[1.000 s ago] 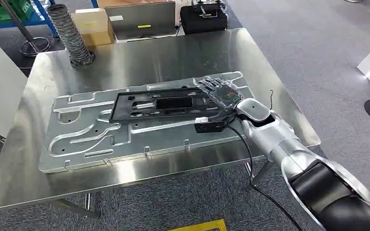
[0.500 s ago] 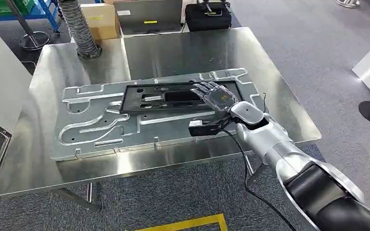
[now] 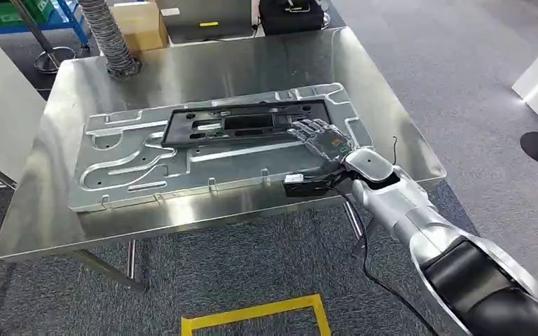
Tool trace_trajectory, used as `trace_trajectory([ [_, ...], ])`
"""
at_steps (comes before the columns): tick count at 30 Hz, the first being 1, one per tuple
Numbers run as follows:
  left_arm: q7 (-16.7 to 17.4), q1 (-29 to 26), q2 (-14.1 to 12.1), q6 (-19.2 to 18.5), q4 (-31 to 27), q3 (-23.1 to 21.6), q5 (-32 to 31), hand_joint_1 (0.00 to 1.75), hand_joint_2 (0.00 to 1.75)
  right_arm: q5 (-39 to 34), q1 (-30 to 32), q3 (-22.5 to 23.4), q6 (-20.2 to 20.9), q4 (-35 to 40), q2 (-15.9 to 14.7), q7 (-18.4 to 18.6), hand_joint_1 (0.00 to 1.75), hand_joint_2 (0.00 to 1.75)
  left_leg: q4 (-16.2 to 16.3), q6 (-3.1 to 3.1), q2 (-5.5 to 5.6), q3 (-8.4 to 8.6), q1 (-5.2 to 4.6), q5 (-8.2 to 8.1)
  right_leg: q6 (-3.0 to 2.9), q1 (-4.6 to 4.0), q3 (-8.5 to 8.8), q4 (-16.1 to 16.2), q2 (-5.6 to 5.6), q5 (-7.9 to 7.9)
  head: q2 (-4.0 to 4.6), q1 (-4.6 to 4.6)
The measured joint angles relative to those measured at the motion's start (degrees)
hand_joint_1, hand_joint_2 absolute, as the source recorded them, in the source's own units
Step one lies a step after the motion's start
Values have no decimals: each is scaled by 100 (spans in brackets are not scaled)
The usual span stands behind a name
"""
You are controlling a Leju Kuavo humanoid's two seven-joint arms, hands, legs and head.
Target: Take the parts from the cabinet and place them on the table.
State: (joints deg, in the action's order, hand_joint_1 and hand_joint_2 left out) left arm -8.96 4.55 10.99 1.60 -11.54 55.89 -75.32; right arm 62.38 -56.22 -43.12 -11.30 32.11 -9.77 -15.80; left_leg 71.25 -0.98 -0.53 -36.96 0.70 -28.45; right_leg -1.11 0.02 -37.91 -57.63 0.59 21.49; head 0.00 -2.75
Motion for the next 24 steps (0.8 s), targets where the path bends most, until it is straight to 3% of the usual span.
trace_trajectory([
  [1, 0, 5, -2, 2, 0, 0, 4, 0, 0, -4, 0, 0, 0, 17, -4, 0, 0, 0, -480, 42, -1, 360, -8, 107, 13, -8, -57, -11, 5, -49, 0, 0],
  [2, 0, 17, -9, 7, 0, 0, 9, 0, 0, -4, 0, 0, 0, 37, -6, 2, 0, 0, -1005, 96, -15, 732, -21, -20, 32, -5, -93, -27, 4, -94, 0, 0],
  [3, -2, 29, -13, 9, 0, 0, 9, 0, 0, -7, -2, 2, -2, 59, -15, 11, 0, 0, -1395, 96, -11, 970, -51, -163, 63, -31, -129, -36, 5, -133, 0, 0],
  [6, -2, 30, -15, 13, 0, 0, 13, 0, 0, -9, 9, 2, -9, 68, -24, 37, 0, 0, -1377, 142, -3, 872, -89, -62, 163, -4, -122, 24, -14, -302, 0, 0],
  [7, -2, 15, -9, 15, 4, 0, 13, 0, 0, -9, 21, 2, -13, 70, -24, 39, 0, 0, -1460, 186, -17, 804, -14, 44, 199, -41, -147, 43, -7, -351, 0, 0],
  [8, -4, 31, -11, 20, 7, 0, 15, 0, 0, -9, 31, 2, -28, 70, -18, 44, 0, 0, -1472, 230, -69, 769, -10, 135, 232, -7, -223, -47, 1, -130, 0, 0],
  [9, -13, 42, -11, 26, 7, 0, 15, 0, 0, -7, 34, 2, -35, 70, -9, 46, 0, 0, -1482, 274, -71, 681, -8, 215, 258, 5, -321, -325, -8, 248, 0, 0],
  [10, -15, 41, -11, 26, 7, 2, 13, 0, 0, -7, 40, 2, -42, 70, 13, 55, 0, 0, -1479, 272, -74, 582, -11, 294, 302, 31, -446, -761, -12, 639, 0, 0],
  [11, -20, 38, -11, 28, 7, 2, 9, 0, 0, -7, 61, 2, -48, 68, 35, 61, 0, 0, -1473, 271, -82, 490, -11, 362, 339, 45, -553, -1228, -13, 920, 0, 0],
  [12, -20, 32, -11, 28, 7, 2, 9, 0, 0, -7, 94, 2, -55, 68, 57, 68, 0, 0, -1466, 262, -95, 398, -11, 427, 370, 56, -613, -1610, -14, 1031, 0, 0],
  [13, -20, 33, -11, 28, 7, 2, 7, 0, 0, -7, 131, 2, -59, 65, 74, 72, 0, 0, -1455, 252, -102, 307, -9, 492, 390, 74, -593, -1801, -14, 955, 0, 0],
  [14, -20, 35, -11, 28, 7, 2, 2, 0, 0, -7, 156, 2, -63, 63, 90, 77, 0, 0, -1442, 239, -104, 222, -7, 550, 402, 92, -467, -1747, -17, 775, 0, 0],
  [15, -20, 37, -11, 28, 7, 2, -13, 0, 0, -13, 168, 4, -72, 65, 94, 76, 0, 0, -1426, 216, -104, 138, -5, 602, 406, 106, -230, -1484, -21, 583, 0, 0],
  [16, -20, 41, -9, 28, 7, 0, -28, 0, 0, -48, 169, 15, -92, 65, 96, 61, 0, 0, -1402, 193, -104, 51, -3, 652, 407, 123, 125, -1025, -19, 458, 0, 0],
  [17, -20, 53, -11, 31, 7, 2, -31, 0, 0, -83, 164, 39, -105, 65, 96, 35, 0, 0, -1361, 164, -103, 6, -6, 693, 402, 136, 523, -520, 4, 503, 0, 0],
  [18, -22, 58, -11, 33, 7, 2, -33, 0, 0, -113, 162, 63, -114, 70, 98, 15, 0, 0, -1330, 127, -85, -47, -33, 723, 366, 97, 840, -16, 20, 745, 0, 0],
  [21, -28, 68, -9, 50, 7, 0, -33, 0, 0, -223, 249, 122, -133, 65, 101, -74, 0, 0, -1386, 11, -86, -54, 9, 889, 222, 49, 761, 1, 30, 664, 0, -2],
  [22, -28, 45, -9, 52, 7, 0, -33, 0, 0, -242, 293, 142, -133, 65, 101, -98, 0, 0, -1403, -42, -75, -70, -7, 936, 158, 78, 733, 39, 18, 596, 0, -2],
  [23, -24, 34, -11, 57, 7, 0, -33, 0, 0, -262, 317, 146, -133, 65, 99, -114, 0, 0, -1337, -47, -58, -117, 31, 811, 118, 91, 695, 69, -11, 510, 0, -2],
  [24, -22, 27, -11, 63, 7, 2, -31, 0, 0, -282, 344, 149, -138, 63, 98, -140, 0, 0, -1130, -49, -41, -213, 26, 472, 69, 87, 617, 87, 0, 437, 0, -2],
])
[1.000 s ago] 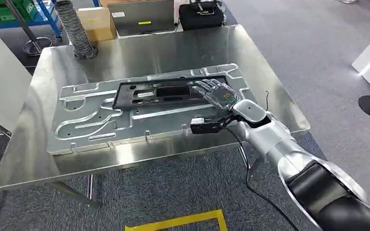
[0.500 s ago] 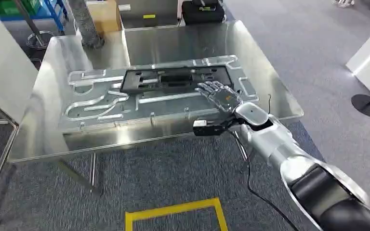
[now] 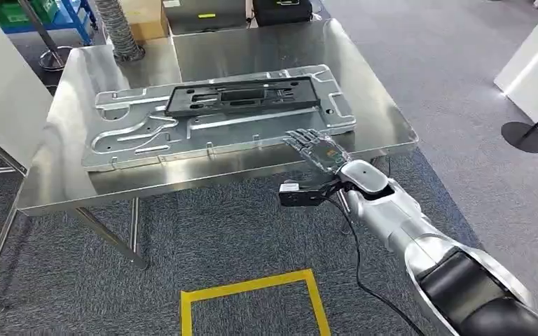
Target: Take the parts from the cabinet and place them on the table.
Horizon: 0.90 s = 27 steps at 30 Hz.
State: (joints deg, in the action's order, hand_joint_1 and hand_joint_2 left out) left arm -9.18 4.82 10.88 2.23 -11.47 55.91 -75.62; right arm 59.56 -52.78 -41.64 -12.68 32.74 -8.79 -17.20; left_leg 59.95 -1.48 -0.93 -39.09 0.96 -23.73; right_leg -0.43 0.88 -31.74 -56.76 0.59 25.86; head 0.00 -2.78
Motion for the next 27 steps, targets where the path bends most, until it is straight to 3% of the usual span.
trace_trajectory([
  [1, 9, -18, 0, 2, 0, 0, 2, 0, 0, -15, 30, 11, 0, -9, -31, -26, 0, 0, 424, 4, 19, -109, 5, -434, -26, -7, -102, -4, -2, -86, 0, -2],
  [2, 13, -27, 0, 11, 0, 0, 4, 0, 0, -35, 65, 20, 0, -20, -59, -61, 0, 0, 894, -6, 32, -224, 6, -762, -39, -18, -202, -5, -2, -163, 0, 0],
  [3, 15, -27, 0, 11, 0, 0, 4, 0, 0, -74, 110, 28, 0, -35, -96, -85, 0, 0, 1351, -17, 40, -305, 5, -969, -41, -31, -309, -14, -6, -239, 0, 0],
  [4, 18, -26, 0, 13, 0, -2, 4, 0, 0, -120, 171, 42, -11, -61, -123, -118, 0, 0, 1631, -21, 41, -308, 5, -981, -39, -44, -403, -21, -15, -306, 0, -2],
  [5, 24, -27, 0, 13, 0, 0, 4, 0, 0, -157, 253, 50, -44, -94, -144, -140, 0, 0, 1677, -16, 41, -206, 5, -846, -32, -55, -488, -28, -21, -370, 0, 0],
  [6, 28, -28, -7, 13, 0, 0, 4, 0, 0, -203, 350, 63, -99, -144, -157, -155, 0, 0, 1483, -1, 40, 23, 5, -601, -20, -64, -578, -41, -26, -435, 0, 0],
  [7, 31, -28, -11, 13, 0, 0, 4, 0, 0, -240, 444, 89, -138, -194, -157, -164, 0, 0, 1082, 26, 40, 350, 3, -388, -6, -70, -653, -54, -31, -492, 0, -2],
  [8, 33, -22, -13, 15, 0, 0, 4, 0, 0, -268, 527, 120, -203, -240, -157, -166, 0, 0, 583, 64, 38, 725, -4, -329, 11, -76, -717, -71, -33, -547, 0, -2],
  [9, 39, -1, -26, 15, 0, 0, 4, 0, 0, -302, 615, 151, -252, -269, -157, -166, 0, 0, 21, 111, 27, 1069, -40, -582, 40, -87, -760, -89, -45, -595, 0, -2],
  [10, 44, 11, -26, 17, 0, 0, 4, 0, 0, -332, 685, 188, -311, -297, -157, -166, 0, 0, -347, 116, 28, 1274, -59, -703, 71, -91, -785, -99, -54, -645, 0, 0],
  [11, 44, 13, -26, 17, 0, -2, 2, 0, 0, -369, 778, 229, -364, -358, -157, -162, 0, 0, -299, 128, 34, 1216, -82, -665, 111, -87, -767, -61, -73, -705, 0, 0],
  [13, 44, 1, -31, 24, 0, 0, -7, 0, 0, -459, 1013, 317, -431, -459, -157, -133, 0, 0, -314, 219, 44, 1166, -98, -578, 193, -78, -749, -2, -88, -825, 0, 0],
  [14, 42, 2, -26, 26, 9, 0, -13, 0, 0, -525, 1145, 367, -444, -516, -149, -131, 0, 0, -365, 262, 21, 1122, -32, -469, 223, -47, -773, -16, -73, -790, 0, 0],
  [15, 39, 15, -26, 31, 9, 0, -13, 0, 0, -581, 1276, 431, -472, -586, -100, -131, 0, 0, -375, 318, 12, 1044, -34, -391, 255, -46, -848, -133, -54, -503, 0, 0],
  [17, 28, 16, -26, 35, 9, 0, -20, 0, 0, -787, 1555, 584, -433, -730, -33, -149, 0, 0, -369, 343, 22, 860, -35, -220, 317, -18, -1073, -913, -55, 309, 0, 0],
  [18, 26, 5, -26, 33, 9, 0, -22, 0, 0, -908, 1716, 677, -424, -813, 17, -173, 0, 0, -361, 339, 26, 758, -38, -148, 343, -14, -1172, -1394, -56, 556, 0, 0],
  [19, 26, -7, -26, 33, 9, 0, -24, 0, 0, -957, 1873, 752, -431, -875, 66, -179, 0, 0, -345, 330, 26, 658, -37, -83, 359, -12, -1216, -1754, -56, 607, 0, 0],
  [20, 24, -15, -26, 33, 9, 0, -24, 0, 0, -975, 2017, 819, -439, -927, 109, -186, 0, 0, -325, 316, 26, 549, -33, -19, 371, -3, -1176, -1915, -57, 479, 0, 0],
  [21, 24, -21, -26, 33, 9, 0, -24, 0, 0, -990, 2112, 863, -441, -957, 142, -197, 0, 0, -298, 297, 25, 452, -32, 37, 376, 9, -1022, -1833, -57, 282, 0, -2],
  [22, 24, -22, -26, 33, 9, 0, -24, 0, 0, -1003, 2168, 912, -439, -986, 173, -206, 0, 0, -271, 273, 20, 347, -32, 89, 378, 24, -741, -1516, -57, 93, 0, 0],
  [23, 24, -16, -26, 33, 9, 0, -24, 0, 0, -1016, 2184, 955, -439, -1010, 197, -214, 0, 0, -236, 243, 15, 255, -31, 139, 376, 40, -350, -1020, -54, 36, 0, 0],
  [24, 22, 3, -28, 33, 7, 0, -24, 0, 0, -1023, 2182, 999, -437, -1025, 208, -221, 0, 0, -184, 209, 11, 199, -39, 179, 365, 54, 106, -457, -25, 224, 0, -2],
  [25, 20, 13, -26, 33, 9, 0, -24, 0, 0, -1023, 2178, 1034, -435, -1036, 212, -223, 0, 0, -158, 176, 10, 143, -61, 205, 321, 9, 359, 1, 0, 428, 0, -2],
  [26, 18, 20, -28, 35, 9, 0, -26, 0, 0, -1029, 2189, 1060, -426, -1053, 214, -227, 0, 0, -191, 138, 11, 154, -54, 277, 244, -8, 291, -51, 4, 384, 0, -2],
  [27, 15, 22, -28, 35, 9, 0, -26, 0, 0, -1029, 2194, 1073, -417, -1078, 214, -227, 0, 0, -199, 108, 13, 147, -36, 327, 205, -17, 274, -31, 5, 363, 0, -6],
])
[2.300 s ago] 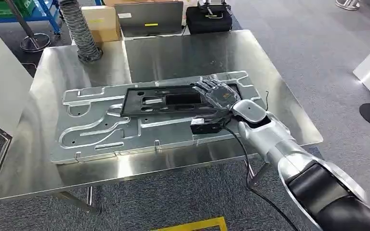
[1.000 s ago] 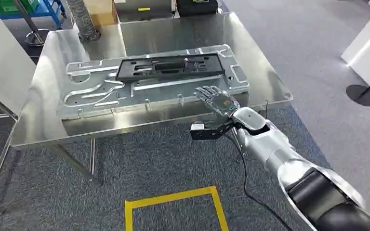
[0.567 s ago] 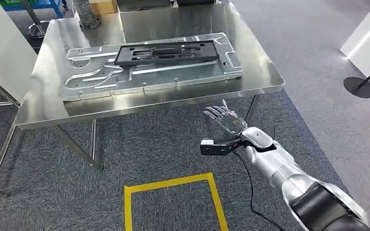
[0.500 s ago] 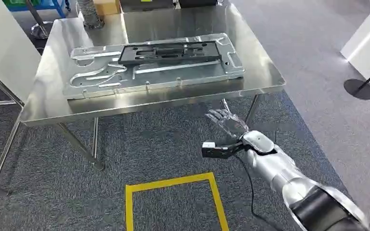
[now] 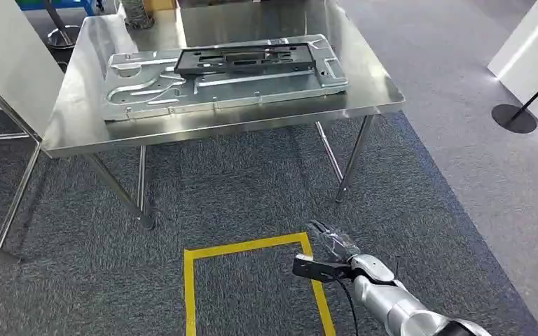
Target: Take the parts from the cabinet and place them on the table.
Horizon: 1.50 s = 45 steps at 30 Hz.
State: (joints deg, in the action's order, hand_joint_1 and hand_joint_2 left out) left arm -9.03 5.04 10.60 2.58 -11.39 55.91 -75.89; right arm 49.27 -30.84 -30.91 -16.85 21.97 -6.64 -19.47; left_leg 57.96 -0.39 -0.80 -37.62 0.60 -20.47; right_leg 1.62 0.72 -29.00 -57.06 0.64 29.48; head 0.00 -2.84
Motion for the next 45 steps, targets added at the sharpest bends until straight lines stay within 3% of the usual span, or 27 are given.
trace_trajectory([
  [2, 9, -42, 0, 0, 0, 0, -11, 0, 0, -149, 52, 57, 217, -55, 0, 26, 0, 0, -43, -90, 22, -31, 13, 101, -134, 13, -67, 56, -40, -145, 0, 4],
  [4, 37, -44, -4, -2, 0, 0, -37, 0, 0, -538, 159, 226, 530, -126, -2, 107, 0, 0, 325, -105, 28, -172, 39, -504, -225, 2, -191, 69, -72, -288, 0, 2],
  [6, 61, -48, -4, 0, 0, 0, -52, 0, 0, -1070, 457, 538, 726, -252, 0, 223, 0, 0, 1186, -120, 32, -336, 39, -1241, -232, -21, -361, 66, -126, -422, 0, 2],
  [7, 66, -44, -4, 0, 0, -2, -57, 0, 0, -1336, 665, 757, 815, -345, -4, 362, 0, 0, 1629, -129, 31, -379, 39, -1394, -236, -37, -469, 57, -180, -492, 0, 2],
  [8, 68, -44, -4, 4, 0, -2, -72, 0, 0, -1561, 843, 921, 902, -408, -9, 491, 0, 175, 1813, -127, 31, -331, 39, -1320, -234, -44, -558, 44, -211, -549, 0, 2],
  [10, 90, -42, -4, 17, 0, -2, -92, 0, 0, -2009, 1159, 1286, 1071, -498, -7, 706, 0, 175, 1559, -95, 33, 65, 31, -897, -220, -56, -740, 4, -241, -655, 0, 2],
  [11, 103, -29, -9, 20, 0, -2, -103, 0, 0, -2261, 1295, 1509, 1125, -544, -7, 832, 0, 175, 1139, -50, 34, 424, 8, -757, -208, -59, -825, -17, -241, -711, 0, 2],
  [13, 116, 35, -37, 31, -4, -7, -116, 0, 0, -2694, 1530, 1907, 1237, -599, -4, 986, 0, 175, 31, 74, 40, 1252, -73, -1042, -157, -74, -902, -50, -244, -814, 0, 2],
  [14, 116, 63, -35, 31, -4, -11, -116, 0, 0, -2965, 1636, 2128, 1303, -625, -4, 1080, 0, 0, -318, 82, 40, 1391, -70, -1159, -120, -57, -916, -40, -262, -876, 0, 2],
  [15, 118, 69, -35, 31, -4, -13, -116, 0, 0, -3260, 1723, 2396, 1353, -684, -4, 1188, 0, 0, -294, 108, 54, 1329, -93, -1128, -82, -34, -922, -12, -276, -953, 0, 2],
  [16, 120, 62, -35, 33, -4, -13, -114, 0, 0, -3452, 1814, 2628, 1355, -734, -4, 1279, 0, 175, -295, 148, 60, 1306, -108, -1089, -46, -11, -915, 35, -283, -1024, 0, 2],
  [18, 127, 31, -37, 35, -2, -11, -111, 0, 0, -3699, 1977, 2997, 1285, -809, 4, 1439, 0, 175, -395, 215, 33, 1230, -57, -891, 22, 16, -956, 53, -229, -1010, 0, 2],
  [20, 129, 32, -35, 50, -2, -9, -105, 0, 0, -3854, 2129, 3288, 1202, -868, 28, 1535, 0, 175, -387, 272, 40, 1046, -65, -740, 71, 16, -1121, -486, -131, -226, 0, 4],
  [21, 127, 36, -33, 55, -2, -11, -105, 0, 0, -3932, 2194, 3443, 1143, -896, 35, 1561, 0, 0, -379, 283, 42, 954, -67, -673, 92, 22, -1222, -944, -127, 121, 0, 4],
  [22, 127, 35, -33, 61, -2, -11, -105, 0, 0, -3983, 2267, 3592, 1088, -933, 59, 1569, 0, 0, -355, 284, 43, 858, -69, -604, 112, 23, -1306, -1437, -125, 355, 0, 4],
  [24, 129, 18, -24, 74, -2, -11, -103, 0, 0, -4045, 2392, 3844, 999, -990, 133, 1622, 0, 0, -291, 256, 43, 636, -66, -494, 134, 31, -1222, -1792, -123, 190, 0, 4],
  [25, 135, 15, -22, 79, -2, -9, -103, 0, 0, -4086, 2448, 3939, 967, -1007, 170, 1660, 0, 175, -256, 235, 42, 530, -61, -441, 136, 47, -1009, -1603, -123, -31, 0, 2],
  [27, 170, 16, -11, 83, -2, -11, -114, 0, 0, -4170, 2518, 4132, 886, -1023, 262, 1744, 0, 175, -178, 176, 42, 364, -44, -384, 140, 80, -281, -667, -124, -287, 0, 2],
  [29, 203, 29, -2, 100, -2, -18, -162, 0, 0, -4253, 2549, 4283, 737, -1025, 345, 1781, 0, 175, -109, 117, 17, 289, -68, -364, 71, 26, 213, 128, -81, 55, 0, 2],
  [32, 216, 32, 7, 144, -2, -28, -210, 0, 0, -4317, 2629, 4547, 323, -1049, 457, 1676, 0, 175, -109, 8, 12, 287, -60, -270, -77, 8, 175, 155, -88, 50, 0, 2],
  [34, 219, 30, 7, 170, -2, -28, -210, 0, 0, -4321, 2658, 4671, 181, -1064, 476, 1487, 0, 175, 101, -59, 29, 191, -30, -518, -191, 18, 144, 176, -131, -22, 0, 2],
  [35, 219, 26, 7, 170, -2, -28, -212, 0, 175, -4315, 2664, 4697, 168, -1067, 476, 1436, 0, 175, 459, -72, 31, 63, -30, -807, -229, 13, 111, 174, -133, -50, 0, 2],
  [37, 221, 29, 11, 177, -2, -31, -223, 0, 175, -4236, 2663, 4734, 133, -1069, 468, 1307, 0, 175, 1445, -99, 32, -290, -31, -1319, -267, -12, 25, 166, -133, -114, 0, 2],
  [38, 227, 30, 11, 188, -2, -28, -230, 0, 175, -4188, 2663, 4736, 122, -1069, 459, 1285, 0, 175, 1799, -97, 32, -385, -31, -1424, -271, -29, -14, 159, -132, -142, 0, 2],
  [40, 234, 31, 11, 197, -2, -31, -236, 0, 175, -4105, 2660, 4739, 107, -1071, 457, 1270, 0, 175, 1541, -50, 35, -120, -38, -1205, -268, -58, -60, 141, -130, -174, 0, 2],
  [43, 232, 69, 9, 221, -2, -31, -234, 0, 175, -3968, 2625, 4739, 103, -1071, 457, 1255, 0, 175, 2, 168, 53, 839, -116, -738, -258, -88, -69, 117, -130, -187, 0, 2],
  [45, 225, 101, 18, 227, -2, -31, -229, 0, 175, -3882, 2576, 4736, 136, -1075, 457, 1244, 0, 175, -197, 183, 36, 918, -138, -768, -190, -94, -106, 101, -144, -223, 0, 2],
])
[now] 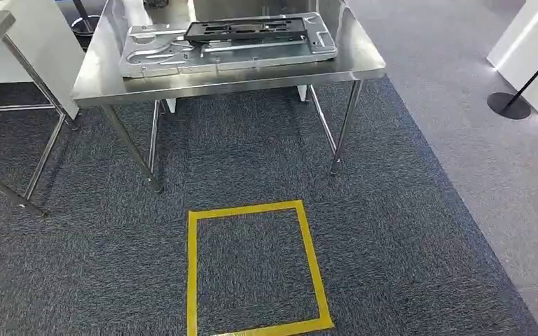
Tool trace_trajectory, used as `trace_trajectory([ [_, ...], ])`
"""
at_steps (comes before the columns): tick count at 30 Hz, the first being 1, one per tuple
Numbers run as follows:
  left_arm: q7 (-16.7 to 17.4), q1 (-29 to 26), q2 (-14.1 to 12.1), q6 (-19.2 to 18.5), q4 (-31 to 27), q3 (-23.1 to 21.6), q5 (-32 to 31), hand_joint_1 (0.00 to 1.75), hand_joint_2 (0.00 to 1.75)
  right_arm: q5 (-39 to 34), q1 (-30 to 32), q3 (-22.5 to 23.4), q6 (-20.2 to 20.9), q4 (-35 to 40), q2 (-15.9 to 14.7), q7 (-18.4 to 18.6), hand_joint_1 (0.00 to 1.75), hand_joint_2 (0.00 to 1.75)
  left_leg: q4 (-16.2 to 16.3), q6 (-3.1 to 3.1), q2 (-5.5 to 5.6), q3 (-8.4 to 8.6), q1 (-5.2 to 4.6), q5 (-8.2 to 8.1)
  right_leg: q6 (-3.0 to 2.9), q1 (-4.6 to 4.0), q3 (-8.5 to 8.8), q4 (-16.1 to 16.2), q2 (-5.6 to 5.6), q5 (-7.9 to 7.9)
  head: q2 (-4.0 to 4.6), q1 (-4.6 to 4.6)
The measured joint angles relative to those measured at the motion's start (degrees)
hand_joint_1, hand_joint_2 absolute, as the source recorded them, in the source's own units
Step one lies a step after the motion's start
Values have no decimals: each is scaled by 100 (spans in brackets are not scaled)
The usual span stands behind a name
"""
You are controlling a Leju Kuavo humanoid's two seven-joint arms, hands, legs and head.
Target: Take the parts from the cabinet and place them on the table.
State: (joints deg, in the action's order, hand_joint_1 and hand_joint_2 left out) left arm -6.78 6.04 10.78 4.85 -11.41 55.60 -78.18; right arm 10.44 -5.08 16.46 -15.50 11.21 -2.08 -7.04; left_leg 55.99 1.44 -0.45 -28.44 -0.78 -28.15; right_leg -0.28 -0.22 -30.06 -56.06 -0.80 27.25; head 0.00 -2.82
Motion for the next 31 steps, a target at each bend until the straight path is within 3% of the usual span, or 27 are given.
trace_trajectory([
  [2, 2, -7, 4, 13, 0, 0, 7, 0, 175, 86, -43, -20, 9, -2, 0, 0, 0, 175, -21, 27, 3, -22, -11, 16, 61, 6, -9, 20, -3, -38, 0, 0],
  [3, 11, -12, 4, 28, 0, 2, 22, 0, 175, 127, -55, -39, 24, 0, 0, 0, 0, 175, -114, 71, 6, -20, 60, 78, 88, -26, -10, 7, 1, -34, 0, 0],
  [4, 13, -11, 20, 42, 0, 2, 24, 0, 175, 175, -60, -61, 44, -2, 2, -2, 0, 175, -148, 90, -10, -2, 66, 122, 120, 0, -60, -97, 25, 82, 0, 2],
  [5, 15, 7, 28, 52, 0, 2, 33, 0, 175, 226, -67, -79, 85, -2, 20, -4, 0, 175, -156, 128, -13, -36, 74, 148, 145, 10, -209, -427, 39, 335, 0, 0],
  [7, 57, -1, 31, 63, 0, 2, 42, 0, 175, 306, -80, -125, 206, -2, 57, -48, 0, 175, -140, 125, -15, -104, 60, 177, 203, 62, -644, -1400, 54, 814, 0, 2],
  [8, 81, -17, 31, 61, 0, 2, 41, 0, 175, 317, -81, -157, 262, -2, 83, -72, 0, 175, -115, 117, -16, -141, 60, 188, 228, 84, -797, -1752, 53, 918, 0, 0],
  [9, 98, -26, 31, 46, 0, 2, 39, 0, 175, 324, -80, -177, 328, -2, 98, -118, 0, 175, -88, 112, -15, -173, 62, 192, 250, 105, -814, -1818, 53, 876, 0, 2],
  [10, 116, -29, 31, 24, 2, 2, 35, 0, 175, 343, -81, -201, 443, -2, 114, -181, 0, 175, -52, 108, -13, -201, 68, 191, 267, 127, -687, -1598, 52, 705, 0, 2],
  [12, 142, -30, 42, 2, 2, 2, 20, 0, 175, 352, -96, -227, 658, -2, 129, -230, 0, 175, 26, 78, -11, -238, 81, 175, 277, 164, -158, -625, 50, 232, 0, 0],
  [13, 160, -25, 39, -11, -2, -33, 42, 0, 175, 343, -87, -254, 857, -2, 133, -221, 0, 175, 74, 54, -12, -259, 83, 161, 269, 175, 100, -116, 49, 124, 0, 2],
  [14, 181, -26, 24, -18, -29, -123, 134, 0, 175, 315, -70, -282, 999, -7, 133, -197, 0, 175, 95, 7, -9, -278, 54, 159, 232, 138, 98, -94, 54, 206, 0, 0],
  [17, 210, -66, -9, -42, -79, -409, 538, 0, 175, 232, -1, -378, 1119, -7, 133, -138, 0, 175, 97, -90, -6, -294, 60, 192, 135, 99, 52, -96, 69, 143, 0, 0],
  [18, 219, -88, -28, -50, -87, -499, 702, 0, 175, 199, 33, -402, 1137, -7, 133, -107, 0, 175, 101, -126, -6, -298, 57, 198, 84, 127, 49, -64, 69, 111, 0, 0],
  [19, 234, -123, -64, -59, -107, -608, 879, 0, 175, 166, 62, -433, 1145, -4, 133, -103, 0, 175, 169, -161, 8, -334, 84, 120, 28, 147, 50, -37, 44, 71, 0, 0],
  [20, 247, -166, -72, -61, -116, -702, 1032, 0, 175, 144, 80, -468, 1152, 4, 133, -92, 0, 175, 397, -185, 9, -429, 85, -91, -5, 145, 22, -38, 44, 55, 0, 0],
  [23, 264, -302, -142, -114, -120, -1026, 1603, 0, 175, 48, 109, -544, 1180, 99, 98, -28, 0, 175, 1754, -235, 13, -988, 98, -784, -43, 125, -63, -47, 40, 18, 0, 0],
  [24, 267, -314, -160, -127, -120, -1122, 1743, 0, 175, 29, 120, -571, 1193, 136, 83, -2, 0, 175, 1963, -239, 14, -1042, 98, -818, -36, 121, -75, -55, 32, 7, 0, 0],
  [25, 282, -353, -171, -133, -120, -1242, 1917, 0, 175, -9, 121, -608, 1224, 190, 81, 9, 0, 175, 1890, -235, 11, -957, 99, -730, -35, 119, -81, -66, 21, 7, 0, 0],
  [26, 293, -406, -179, -142, -120, -1329, 2055, 0, 175, -33, 116, -634, 1235, 247, 81, 18, 0, 175, 1543, -219, 11, -748, 99, -534, -31, 119, -85, -78, 22, 4, 0, 0],
  [28, 321, -532, -210, -153, -118, -1520, 2326, 0, 175, -79, 104, -678, 1248, 383, 81, 57, 0, 175, 502, -169, 11, -174, 99, -82, -11, 118, -78, -100, 42, 9, 0, 0],
  [29, 328, -595, -245, -166, -118, -1642, 2530, 0, 175, -118, 106, -706, 1250, 457, 81, 81, 0, 175, 144, -127, 14, -17, 90, -98, 22, 109, -89, -104, 44, 2, 0, 0],
  [30, 330, -648, -251, -181, -118, -1771, 2742, 0, 0, -148, 109, -745, 1252, 518, 81, 101, 0, 175, 58, -103, 12, -14, 65, -99, 68, 82, -122, -135, 50, -2, 0, 2],
  [31, 337, -688, -267, -195, -118, -1887, 2903, 0, 0, -172, 119, -772, 1252, 564, 81, 116, 0, 175, 85, -84, 21, -44, 62, -90, 104, 84, -139, -122, 40, -21, 0, 0],
])
